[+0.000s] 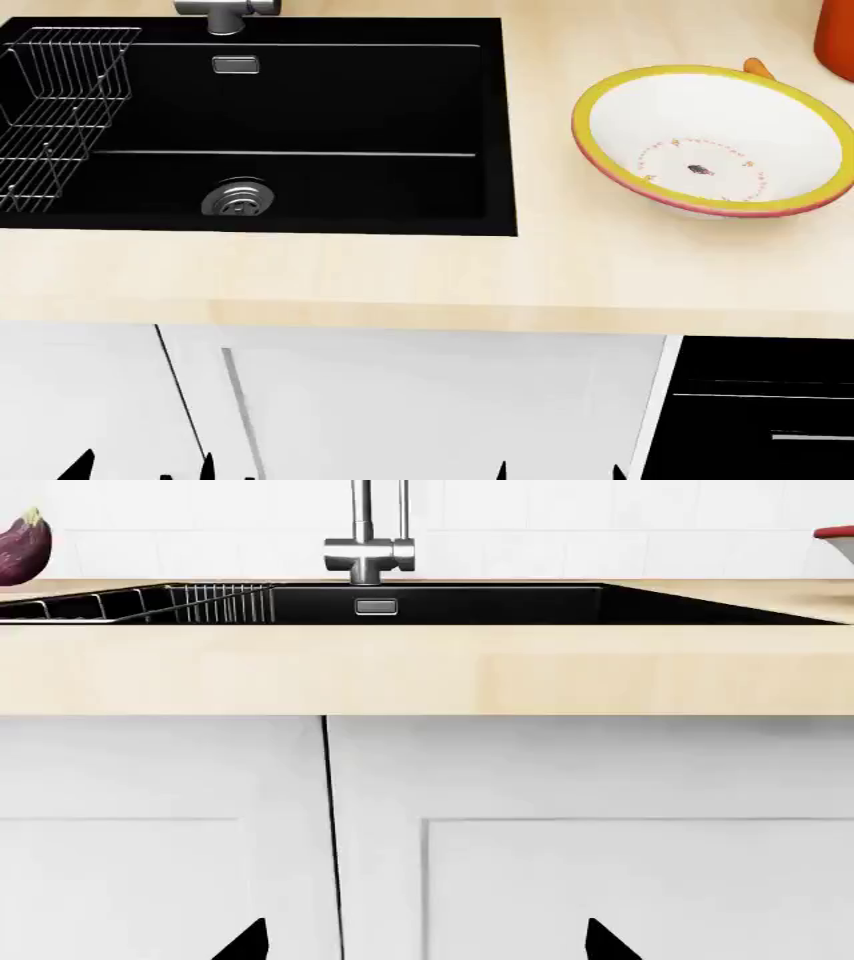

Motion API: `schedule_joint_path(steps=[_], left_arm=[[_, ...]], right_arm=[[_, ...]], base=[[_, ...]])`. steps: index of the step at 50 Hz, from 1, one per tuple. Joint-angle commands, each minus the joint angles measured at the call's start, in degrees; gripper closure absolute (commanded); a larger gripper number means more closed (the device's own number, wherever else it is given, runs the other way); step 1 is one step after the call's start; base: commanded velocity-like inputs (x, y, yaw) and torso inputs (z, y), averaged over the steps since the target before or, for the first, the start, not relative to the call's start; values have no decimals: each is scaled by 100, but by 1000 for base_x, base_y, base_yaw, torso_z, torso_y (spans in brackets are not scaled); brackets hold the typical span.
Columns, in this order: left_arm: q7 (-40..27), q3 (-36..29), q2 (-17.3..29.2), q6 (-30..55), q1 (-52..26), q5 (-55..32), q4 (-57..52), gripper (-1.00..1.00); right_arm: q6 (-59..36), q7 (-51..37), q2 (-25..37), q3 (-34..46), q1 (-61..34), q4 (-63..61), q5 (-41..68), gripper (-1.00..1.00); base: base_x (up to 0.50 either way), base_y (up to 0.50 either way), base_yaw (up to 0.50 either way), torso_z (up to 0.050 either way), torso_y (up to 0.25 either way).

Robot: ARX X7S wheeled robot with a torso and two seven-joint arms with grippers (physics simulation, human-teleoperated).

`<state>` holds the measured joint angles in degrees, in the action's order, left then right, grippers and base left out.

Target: There is a mixed pile of frozen fruits and vegetables on the counter. Locate all the frozen vegetables and place the items in a bowl on the counter. Take all the frozen fruits and defrost them in a running sink.

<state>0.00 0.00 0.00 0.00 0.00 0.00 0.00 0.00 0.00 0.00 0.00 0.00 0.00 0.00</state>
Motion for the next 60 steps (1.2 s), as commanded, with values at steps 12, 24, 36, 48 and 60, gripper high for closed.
schedule_joint_path(steps=[12, 24, 36, 48, 60], left_arm=[[-731, -754, 627, -111, 3, -489, -2, -100], [-759, -823, 701, -152, 25, -582, -55, -100], [-834, -887, 722, -129, -51, -633, 18, -100], [-855, -911, 775, -127, -36, -765, 6, -100], [-822, -956, 822, -291, -9, -886, -25, -100]], right_arm=[[-166, -680, 547, 641, -27, -72, 576, -100], [-99, -787, 607, 698, -28, -68, 653, -100], [-165, -953, 676, 818, -51, -48, 551, -100], [-173, -1029, 732, 910, -63, -42, 551, -100], [-176, -1075, 785, 969, -101, -34, 593, -100]], base=[[0, 0, 0, 0, 0], [0, 0, 0, 0, 0], [0, -484, 0, 0, 0], [0, -500, 0, 0, 0], [0, -476, 0, 0, 0]])
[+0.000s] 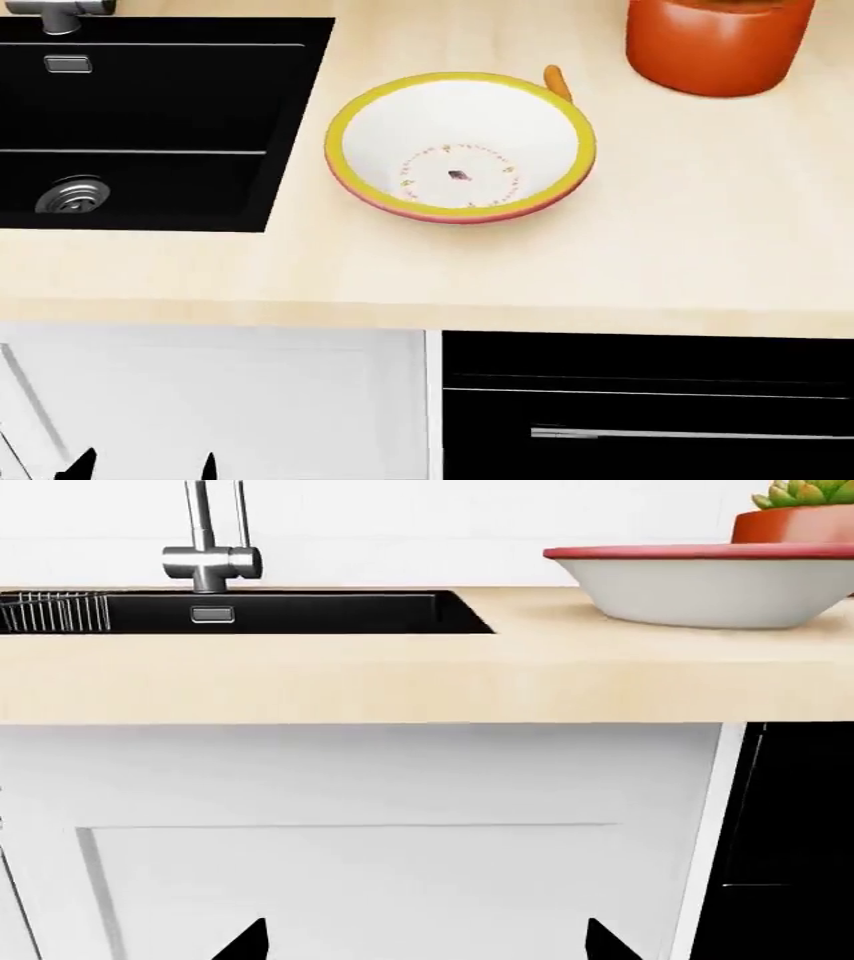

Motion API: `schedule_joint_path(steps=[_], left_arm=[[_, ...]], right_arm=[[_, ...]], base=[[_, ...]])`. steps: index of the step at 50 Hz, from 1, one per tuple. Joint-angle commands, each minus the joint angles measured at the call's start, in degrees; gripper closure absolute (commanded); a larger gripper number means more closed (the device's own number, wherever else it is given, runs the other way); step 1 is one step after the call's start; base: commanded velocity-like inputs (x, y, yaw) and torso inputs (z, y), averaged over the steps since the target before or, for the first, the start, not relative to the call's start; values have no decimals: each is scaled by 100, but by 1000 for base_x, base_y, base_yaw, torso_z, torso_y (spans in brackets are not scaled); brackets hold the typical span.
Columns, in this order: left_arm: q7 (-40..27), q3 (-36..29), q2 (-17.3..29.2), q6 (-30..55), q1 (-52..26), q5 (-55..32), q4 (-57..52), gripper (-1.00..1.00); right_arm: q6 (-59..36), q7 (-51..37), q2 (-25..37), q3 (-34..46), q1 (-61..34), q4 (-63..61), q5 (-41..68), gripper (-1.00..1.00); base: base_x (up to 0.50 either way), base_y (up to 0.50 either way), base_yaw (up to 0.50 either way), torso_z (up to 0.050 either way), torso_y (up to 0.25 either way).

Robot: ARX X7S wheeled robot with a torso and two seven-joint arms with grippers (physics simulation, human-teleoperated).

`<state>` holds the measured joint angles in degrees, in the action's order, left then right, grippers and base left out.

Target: There is a mixed pile of frozen fruits and vegetables on the counter. Locate all the frozen vegetables and place the items in a bowl on the counter. Take all the frozen fruits and defrost them in a running sink.

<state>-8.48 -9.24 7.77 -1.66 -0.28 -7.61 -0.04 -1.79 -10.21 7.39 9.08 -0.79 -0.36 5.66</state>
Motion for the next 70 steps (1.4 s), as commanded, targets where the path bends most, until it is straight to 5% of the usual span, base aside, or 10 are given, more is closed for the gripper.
schedule_joint_path(steps=[1, 41, 56, 70], left_arm=[[22, -16, 40, -114, 16, -166, -25, -100], [-132, -293, 202, 52, -22, -129, -79, -100], [-329, -238, 489, 3087, -1371, -1007, -1547, -100], [-1014, 760, 908, 6243, -2454, -2230, -3502, -100]], right_arm=[[13, -53, 52, 65, -22, -1, 31, -100], [-25, -384, 182, 262, -44, -28, -77, -100], [-2262, -388, 598, 6, -1115, -1667, 254, -100], [-5133, -184, 1075, -1096, -1881, -3897, 1753, -100]], base=[[0, -121, 0, 44, 0], [0, 0, 0, 49, 0], [0, 0, 0, 0, 0], [0, 0, 0, 0, 0]])
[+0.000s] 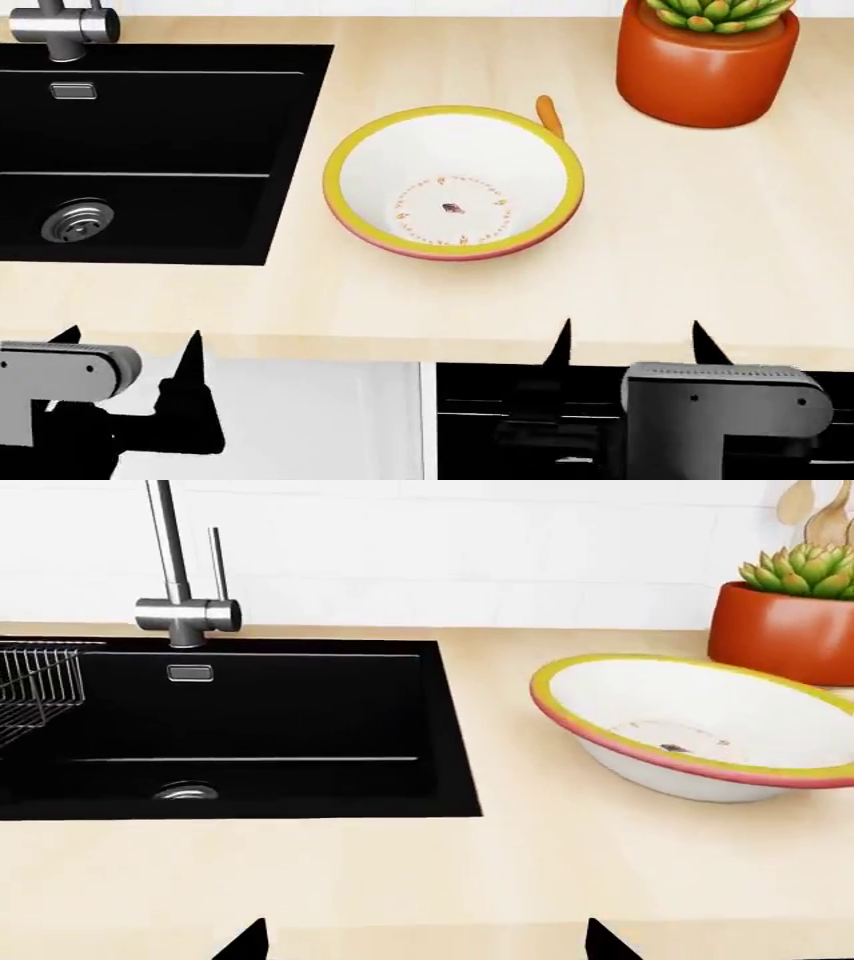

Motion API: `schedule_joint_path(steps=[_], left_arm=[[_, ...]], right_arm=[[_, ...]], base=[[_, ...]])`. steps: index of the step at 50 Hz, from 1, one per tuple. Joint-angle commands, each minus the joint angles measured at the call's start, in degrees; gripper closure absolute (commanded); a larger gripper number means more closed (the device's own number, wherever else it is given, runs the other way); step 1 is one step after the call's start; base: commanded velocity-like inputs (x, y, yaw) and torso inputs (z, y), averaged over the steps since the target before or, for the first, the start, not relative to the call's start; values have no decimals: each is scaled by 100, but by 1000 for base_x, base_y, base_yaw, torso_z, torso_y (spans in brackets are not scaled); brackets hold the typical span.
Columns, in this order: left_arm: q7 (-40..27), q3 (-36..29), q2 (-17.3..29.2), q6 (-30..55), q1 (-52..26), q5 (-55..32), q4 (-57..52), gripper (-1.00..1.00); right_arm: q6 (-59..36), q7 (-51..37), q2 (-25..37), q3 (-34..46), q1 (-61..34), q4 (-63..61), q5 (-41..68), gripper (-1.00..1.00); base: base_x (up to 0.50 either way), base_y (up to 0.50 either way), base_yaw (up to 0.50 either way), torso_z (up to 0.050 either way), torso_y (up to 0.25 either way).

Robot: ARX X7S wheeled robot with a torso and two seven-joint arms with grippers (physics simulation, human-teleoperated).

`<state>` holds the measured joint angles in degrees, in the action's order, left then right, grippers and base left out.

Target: There is a mixed pile of frozen fruits and vegetables on the counter. Locate all the frozen vegetables and place the items in a bowl on the counter. Take all the frozen fruits and defrost them in a running sink.

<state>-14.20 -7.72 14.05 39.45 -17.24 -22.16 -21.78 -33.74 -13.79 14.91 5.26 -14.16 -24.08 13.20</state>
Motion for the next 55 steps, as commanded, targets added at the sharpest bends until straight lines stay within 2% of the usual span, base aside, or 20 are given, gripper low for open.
schedule_joint_path(steps=[1, 4, 7, 20, 55], left_arm=[[-450, 443, 375, 1961, -689, -590, -1297, -100], [-352, 432, 347, 1747, -607, -559, -986, -100], [-358, 545, 327, 1920, -685, -703, -1035, -100], [-335, 994, 451, 2164, -685, -1017, -1162, -100], [-398, 1037, 506, 2260, -663, -1227, -1366, -100]], right_arm=[[-1987, 179, 384, -600, -507, -1540, 957, -100], [-1919, 140, 444, -529, -495, -1388, 828, -100], [-1724, 116, 480, -471, -437, -1213, 691, -100], [-2415, -27, 715, -773, -558, -1772, 883, -100], [-2773, -1, 706, -963, -593, -1971, 1264, -100]], base=[[0, 0, 0, 0, 0], [0, 0, 0, 0, 0], [0, 0, 0, 0, 0], [23, 0, 0, 0, 0], [406, 0, 0, 0, 0]])
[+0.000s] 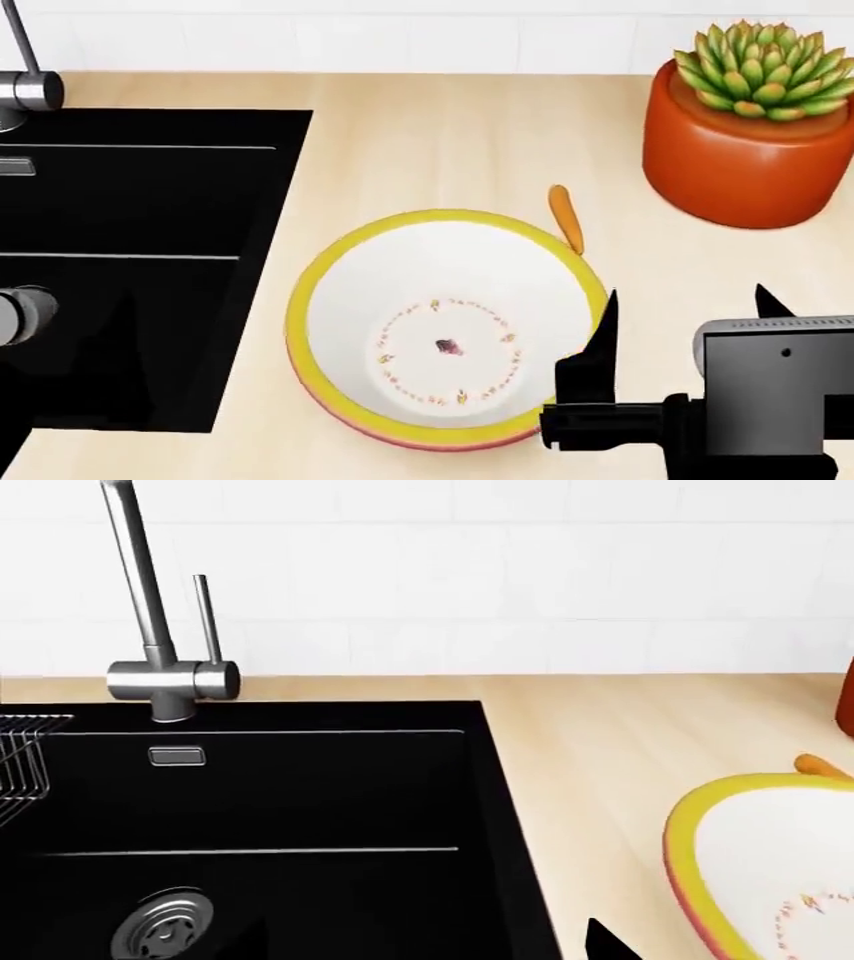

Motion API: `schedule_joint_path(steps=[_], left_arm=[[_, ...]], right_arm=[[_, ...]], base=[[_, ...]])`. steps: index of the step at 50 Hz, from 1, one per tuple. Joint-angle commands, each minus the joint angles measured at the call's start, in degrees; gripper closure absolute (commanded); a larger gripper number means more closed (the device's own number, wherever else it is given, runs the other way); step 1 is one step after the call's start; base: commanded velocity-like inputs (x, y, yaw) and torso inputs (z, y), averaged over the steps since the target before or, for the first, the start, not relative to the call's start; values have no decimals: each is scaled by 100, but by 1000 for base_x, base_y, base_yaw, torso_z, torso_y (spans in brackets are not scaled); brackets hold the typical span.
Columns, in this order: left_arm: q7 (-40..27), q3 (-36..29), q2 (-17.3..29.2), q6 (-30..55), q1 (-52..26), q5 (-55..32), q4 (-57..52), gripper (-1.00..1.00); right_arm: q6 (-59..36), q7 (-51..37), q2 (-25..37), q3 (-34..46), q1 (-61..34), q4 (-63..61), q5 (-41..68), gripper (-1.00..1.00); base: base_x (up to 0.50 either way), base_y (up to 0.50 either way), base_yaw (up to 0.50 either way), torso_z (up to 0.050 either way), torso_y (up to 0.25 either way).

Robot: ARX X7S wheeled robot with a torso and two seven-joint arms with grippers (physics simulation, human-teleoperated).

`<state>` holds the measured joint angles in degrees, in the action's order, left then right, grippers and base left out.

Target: There is a mixed pile of frozen fruits and vegetables on the counter. Locate all the frozen vegetables and place the items in a bowl on the counter. Take all the frozen fruits and defrost them in a running sink.

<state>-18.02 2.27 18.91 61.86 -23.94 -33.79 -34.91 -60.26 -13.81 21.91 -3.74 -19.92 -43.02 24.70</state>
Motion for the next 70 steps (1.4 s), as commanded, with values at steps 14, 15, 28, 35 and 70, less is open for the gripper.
schedule_joint_path(steps=[14, 15, 28, 35, 70], left_arm=[[-3, 15, 71, 44, 11, -130, -51, -100], [-6, 0, 62, 32, -3, -121, -24, -100], [-50, -8, 64, 61, -33, -170, -38, -100], [-44, -7, 88, 27, 2, -178, -19, -100], [-109, 60, 107, 91, -45, -368, -24, -100]], right_arm=[[-229, -24, 39, -41, -43, -131, 189, -100], [-219, -22, 45, -34, -34, -119, 184, -100], [-333, -76, 30, -36, -72, -214, 269, -100], [-428, -95, 11, -68, -76, -268, 350, -100], [-2486, -108, -125, 13, -1455, 115, 1292, -100]], base=[[389, 0, 0, 0, 1], [383, 0, 0, 0, 0], [334, 0, 0, 0, 1], [144, 0, 0, 0, 0], [85, 0, 0, 0, 0]])
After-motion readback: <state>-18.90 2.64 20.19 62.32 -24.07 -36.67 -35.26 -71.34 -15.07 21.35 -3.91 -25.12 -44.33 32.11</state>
